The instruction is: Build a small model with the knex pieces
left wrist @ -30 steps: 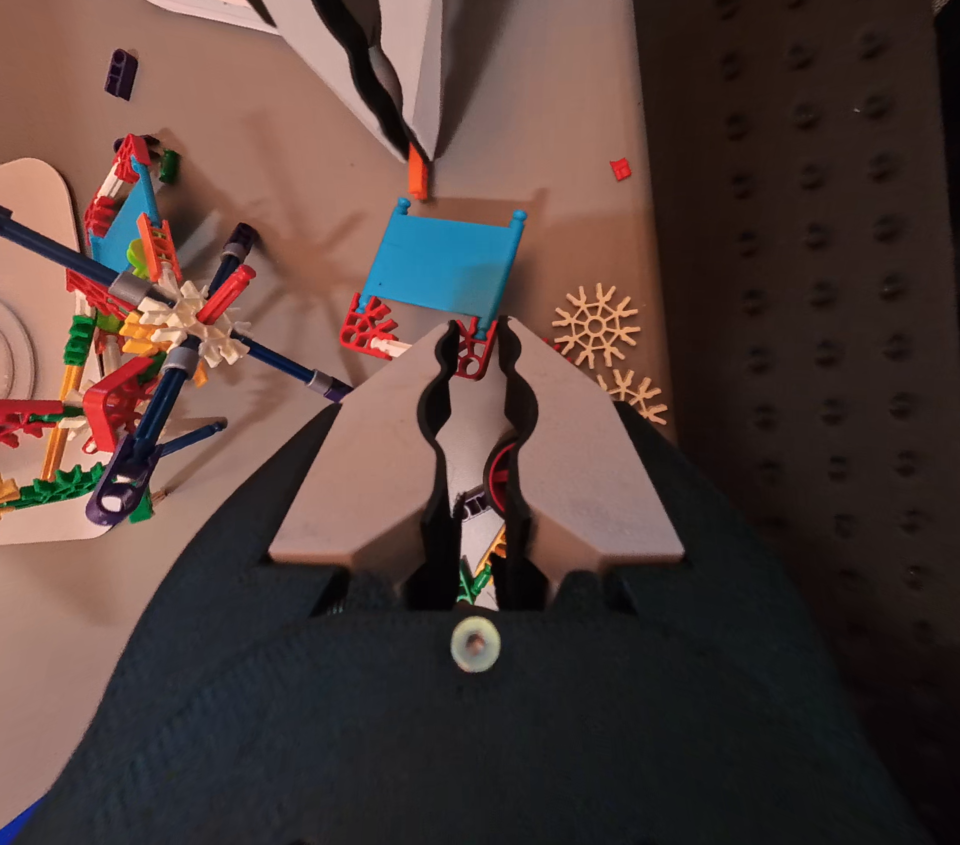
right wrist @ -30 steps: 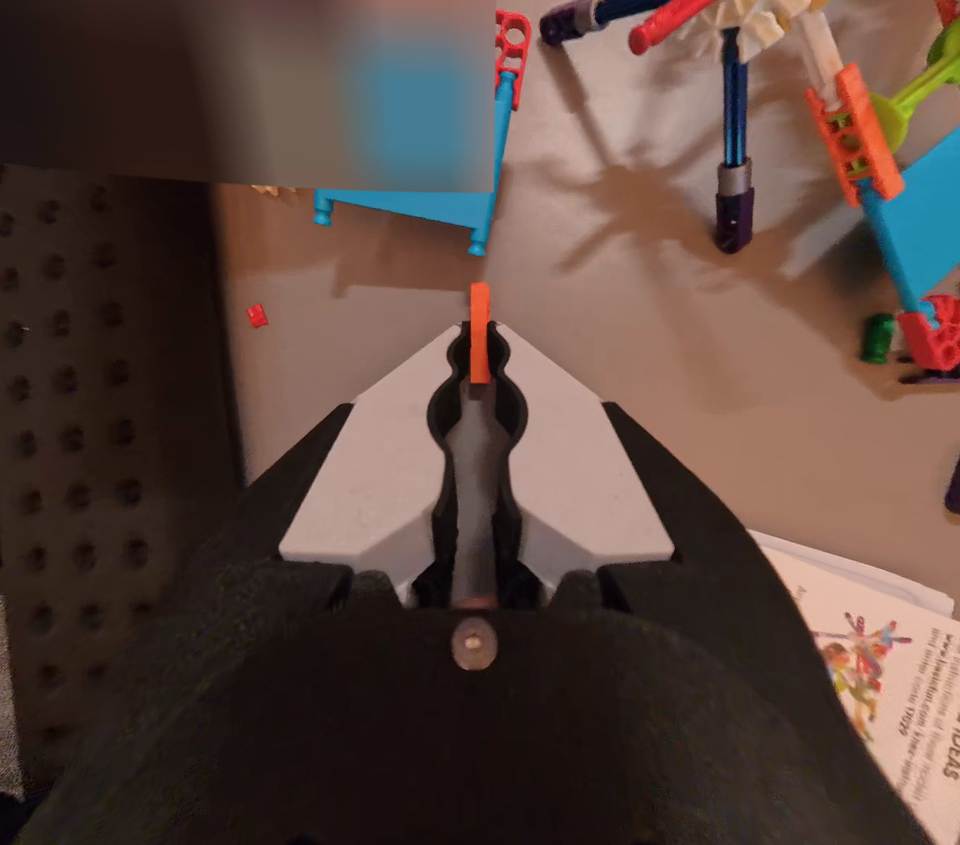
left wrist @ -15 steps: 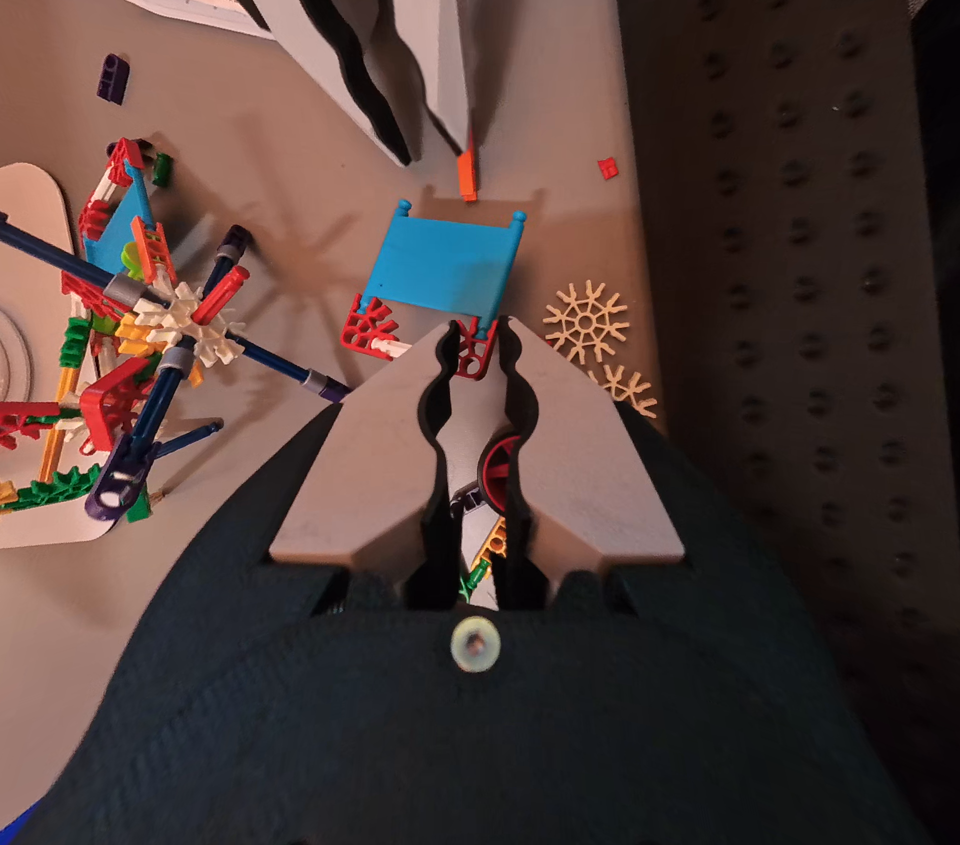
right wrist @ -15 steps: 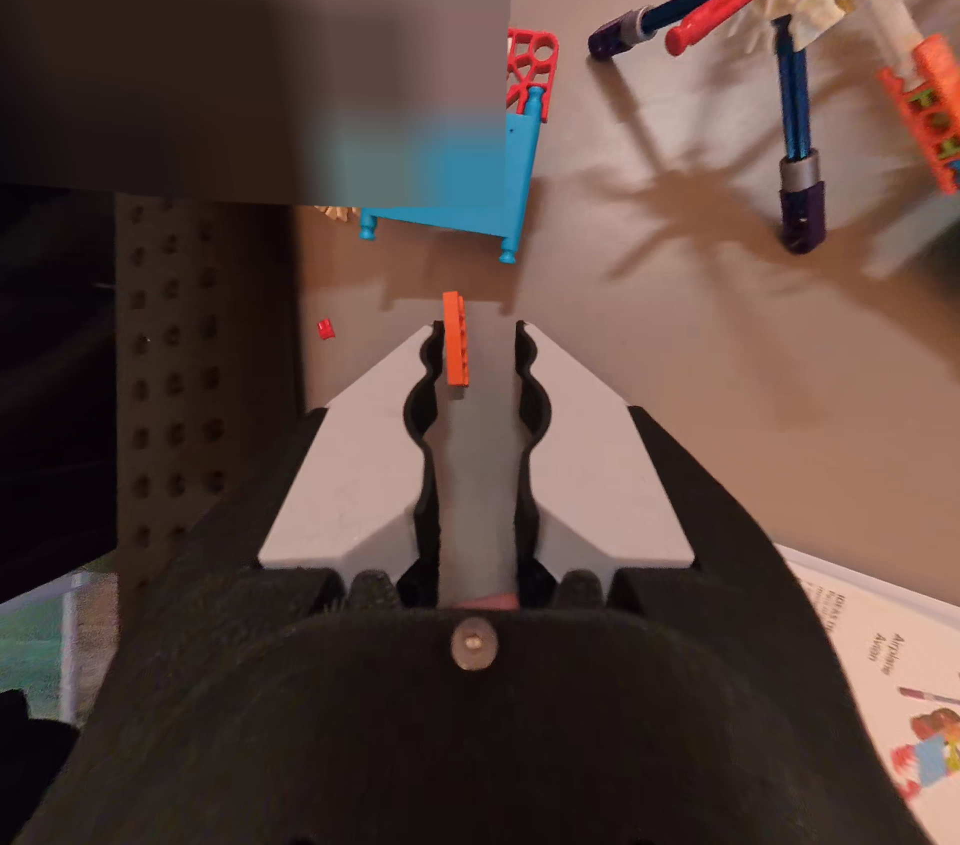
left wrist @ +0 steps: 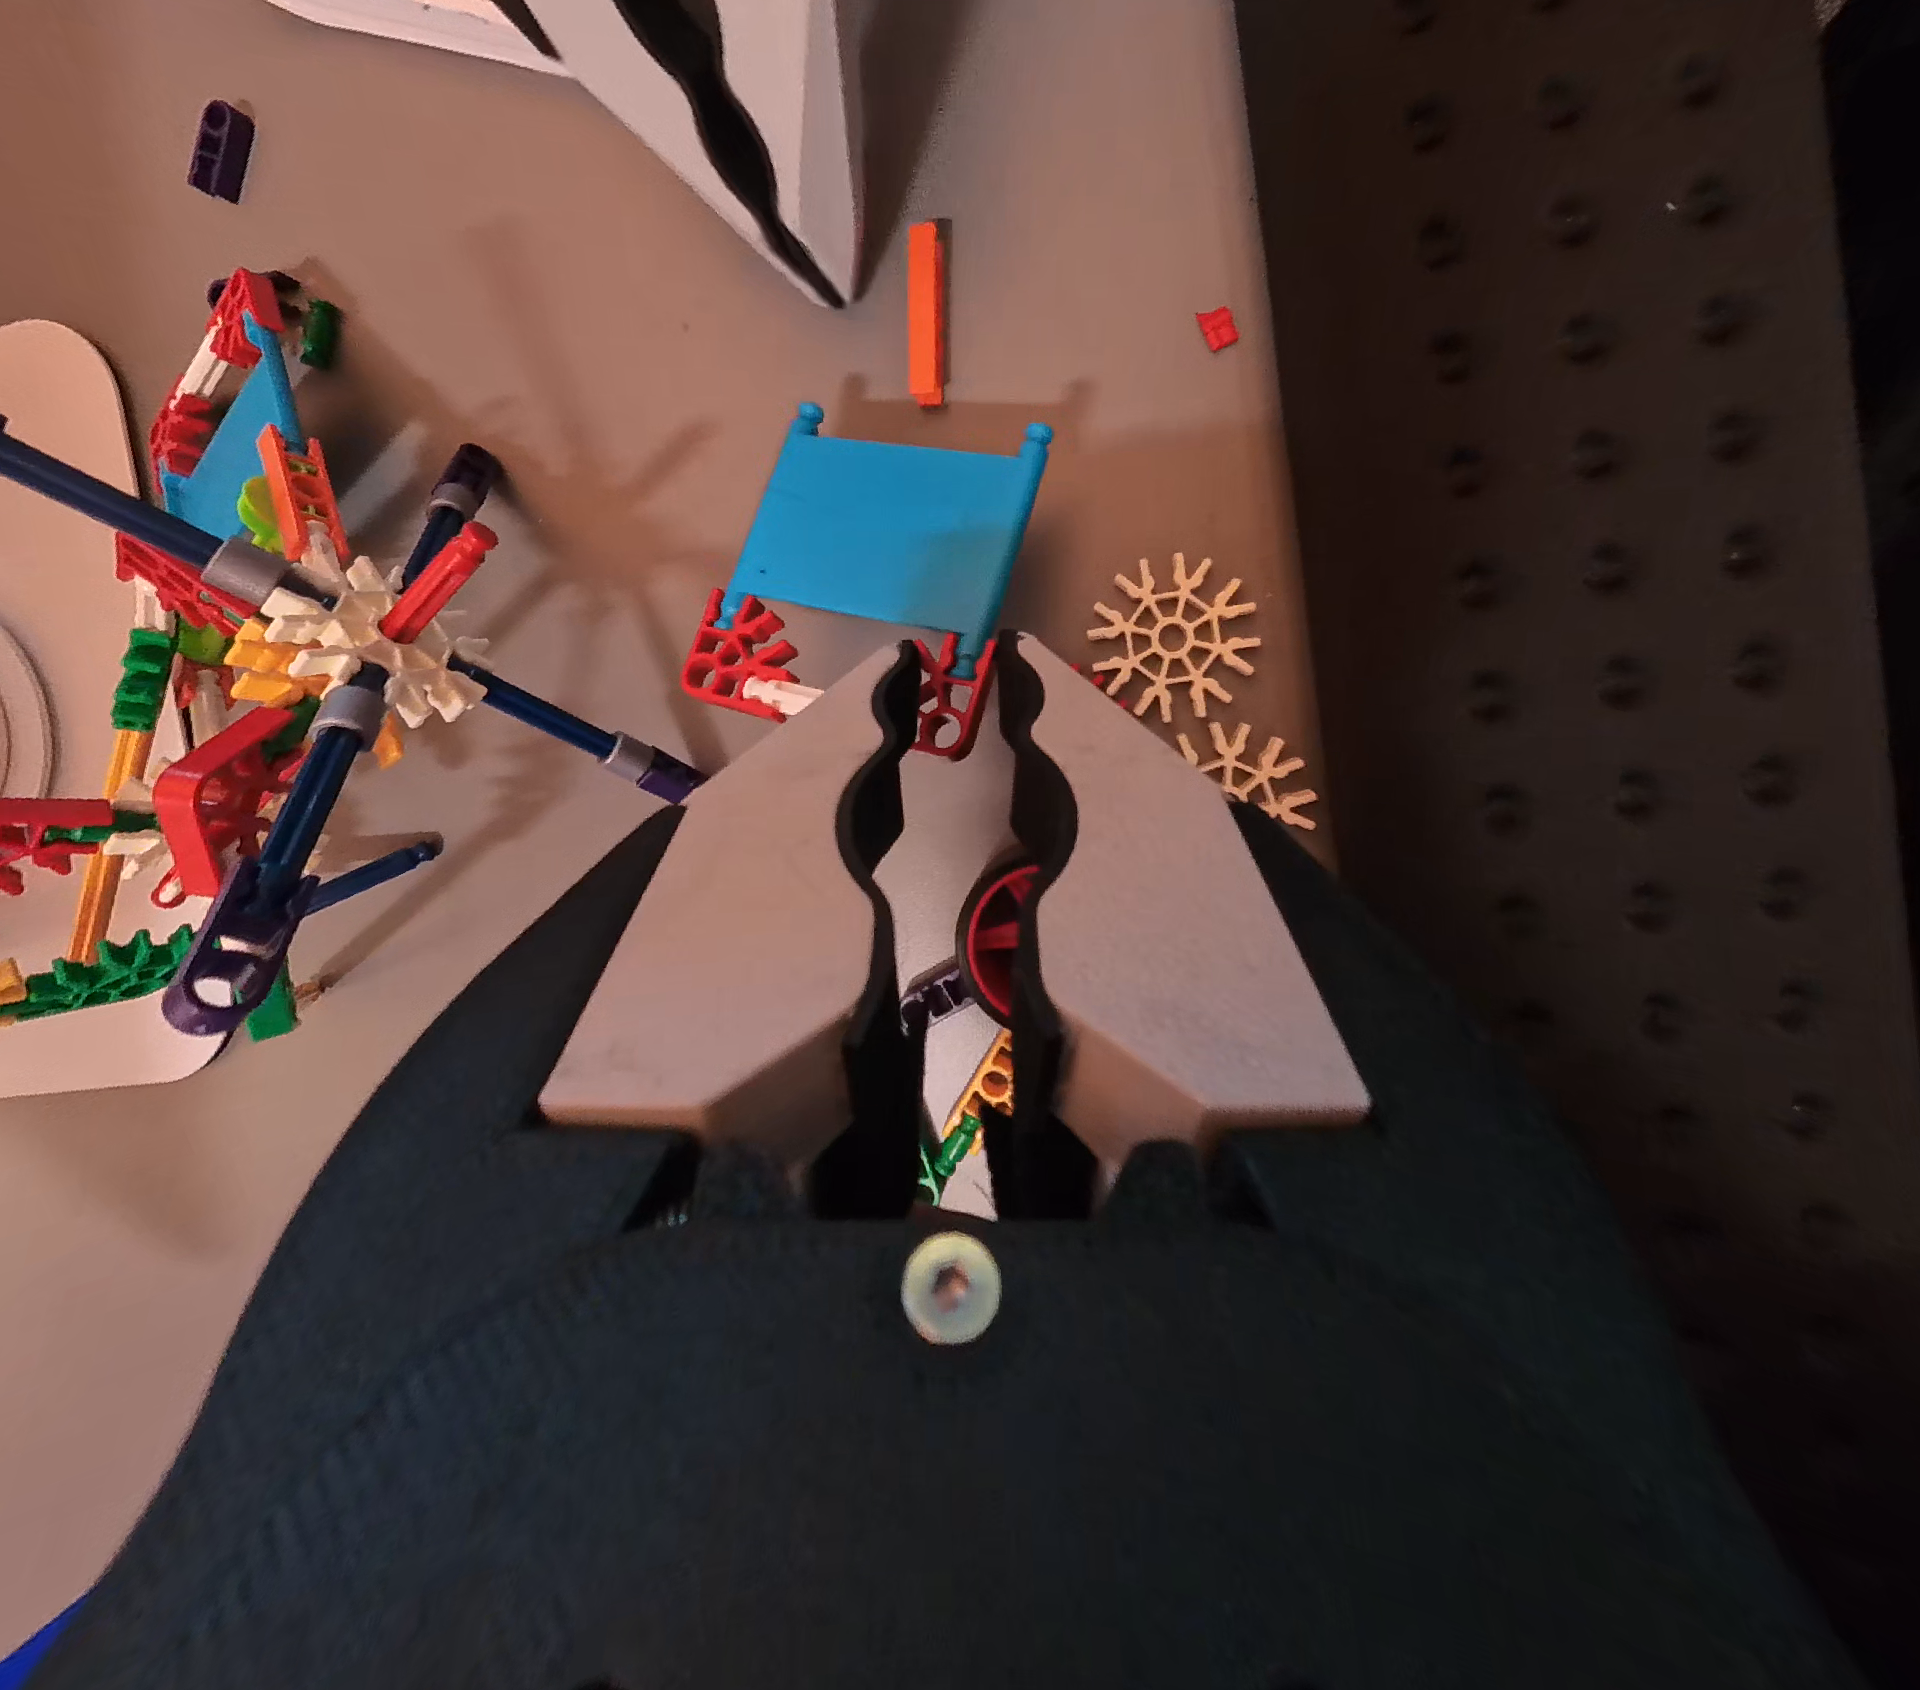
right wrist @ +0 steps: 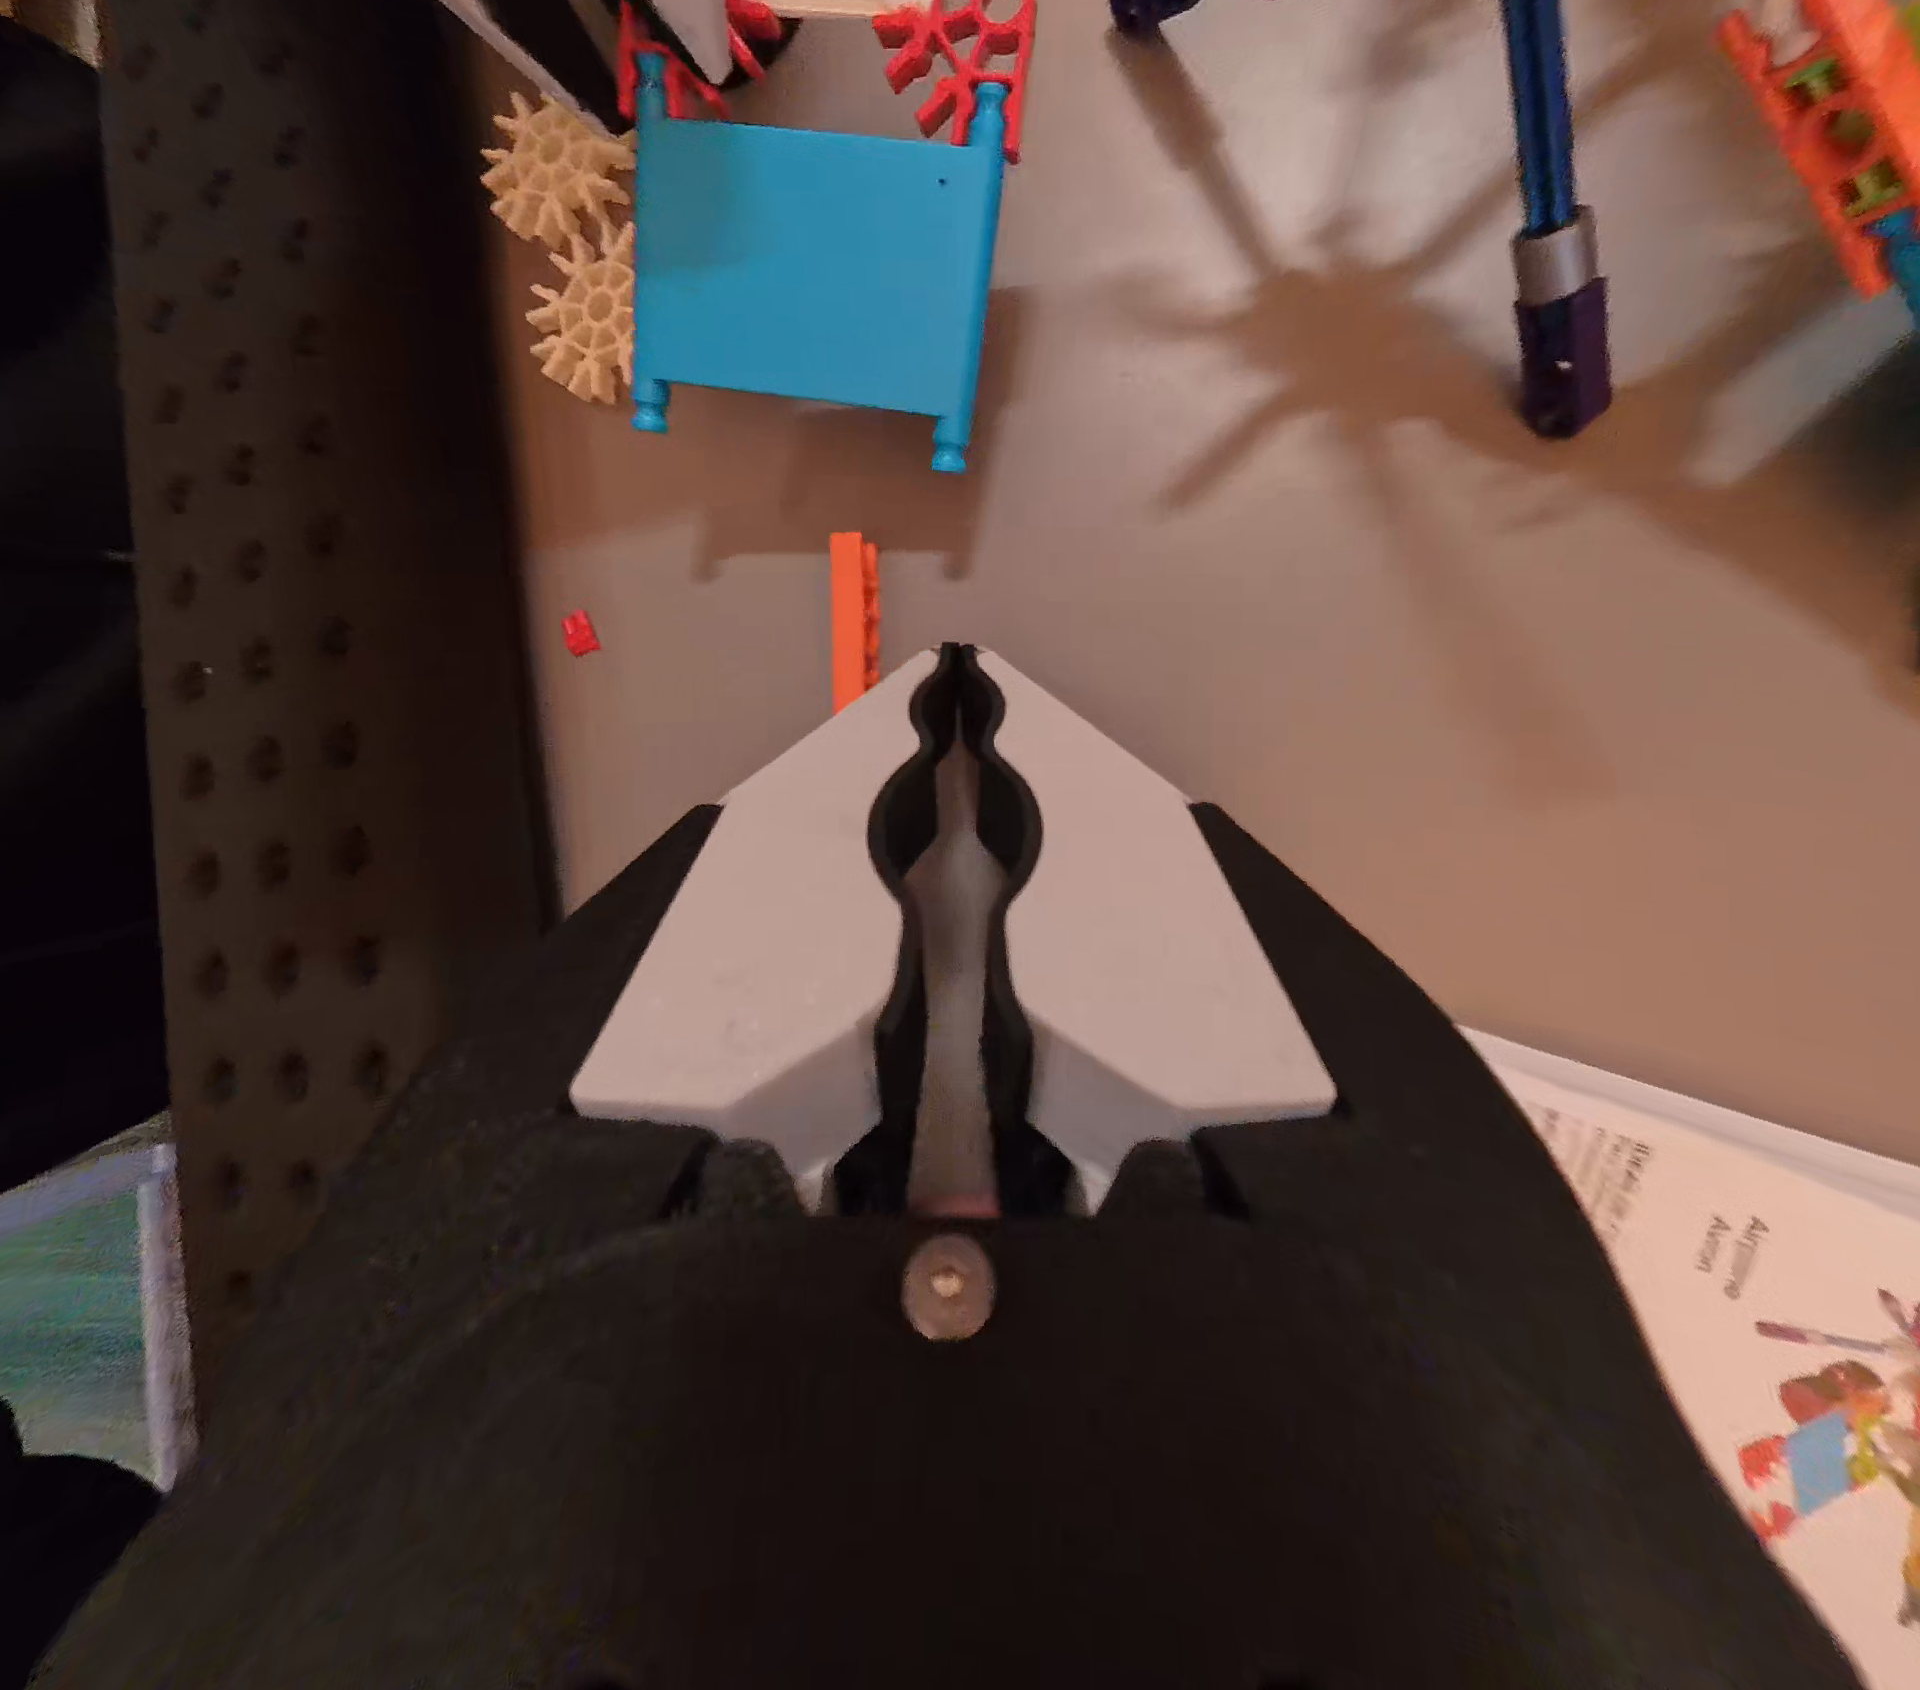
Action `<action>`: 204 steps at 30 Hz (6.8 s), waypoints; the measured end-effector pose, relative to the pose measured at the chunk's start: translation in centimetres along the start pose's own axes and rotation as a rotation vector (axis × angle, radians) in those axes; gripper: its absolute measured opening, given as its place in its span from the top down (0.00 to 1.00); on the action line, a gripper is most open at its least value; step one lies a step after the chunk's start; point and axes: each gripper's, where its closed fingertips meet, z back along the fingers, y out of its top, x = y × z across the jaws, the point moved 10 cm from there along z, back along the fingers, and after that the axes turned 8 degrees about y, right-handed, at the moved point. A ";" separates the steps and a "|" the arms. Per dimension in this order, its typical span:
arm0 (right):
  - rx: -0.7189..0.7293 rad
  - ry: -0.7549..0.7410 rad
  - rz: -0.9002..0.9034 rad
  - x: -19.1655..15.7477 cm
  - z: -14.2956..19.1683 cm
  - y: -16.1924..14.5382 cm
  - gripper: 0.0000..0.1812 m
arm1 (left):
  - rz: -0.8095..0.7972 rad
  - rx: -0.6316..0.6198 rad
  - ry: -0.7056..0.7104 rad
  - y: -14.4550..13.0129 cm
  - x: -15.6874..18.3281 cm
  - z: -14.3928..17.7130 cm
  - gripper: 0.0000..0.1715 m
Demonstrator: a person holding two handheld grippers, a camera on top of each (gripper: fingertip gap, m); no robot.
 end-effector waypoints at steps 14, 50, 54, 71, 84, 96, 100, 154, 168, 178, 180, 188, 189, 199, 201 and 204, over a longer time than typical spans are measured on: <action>-0.006 0.035 0.103 -1.5 -0.2 0.4 1.00 | -0.013 0.013 -0.022 0.1 0.3 0.2 0.93; 0.150 -0.288 0.636 -5.9 1.0 2.9 1.00 | 0.431 0.460 -0.163 1.5 -1.1 2.6 1.00; 0.194 -0.131 0.468 -4.5 1.3 2.4 1.00 | 0.334 0.443 0.001 1.2 -0.6 3.0 0.86; -0.082 -0.018 0.366 -4.1 -0.9 0.1 0.85 | 0.273 0.277 0.161 1.2 2.5 -0.3 0.98; -0.048 -0.122 0.289 -2.8 -0.9 0.7 0.81 | 0.265 0.240 0.148 1.0 0.9 -0.4 0.98; 0.082 -0.090 0.398 -4.0 -0.1 1.8 1.00 | 0.267 0.209 0.105 0.9 1.4 -1.1 0.98; 0.067 -0.072 0.401 -4.0 -0.4 1.7 1.00 | 0.271 0.199 0.096 1.0 1.7 -1.3 0.98; 0.008 -0.058 0.245 -3.4 2.3 0.5 0.95 | 0.248 0.153 0.097 0.7 1.9 -2.7 0.98; 0.518 -0.678 0.059 0.4 12.5 -1.0 1.00 | 0.287 0.183 0.132 0.2 1.2 -2.7 0.89; 0.544 -0.831 0.058 0.8 13.0 -1.0 1.00 | 0.272 0.195 0.155 -0.2 1.3 -3.0 0.93; 0.525 -0.841 0.064 0.9 12.8 -1.0 1.00 | 0.254 0.201 0.170 -0.2 1.3 -3.0 0.97; 0.501 -0.845 0.075 1.1 12.2 -0.8 1.00 | 0.149 0.197 0.260 0.1 1.5 -3.1 0.98; 0.503 -0.852 0.075 1.1 12.3 -0.8 1.00 | 0.140 0.201 0.269 0.1 1.5 -3.1 0.98; 0.523 -0.868 0.067 1.3 12.4 -0.9 0.99 | -0.004 0.157 0.407 0.2 1.7 -3.4 0.98; 0.511 -0.864 0.071 1.4 12.2 -0.8 0.99 | -0.048 0.137 0.430 0.2 2.0 -3.7 0.98; 0.500 -0.864 0.078 1.4 11.9 -0.7 0.99 | -0.082 0.121 0.455 0.2 2.1 -3.8 0.98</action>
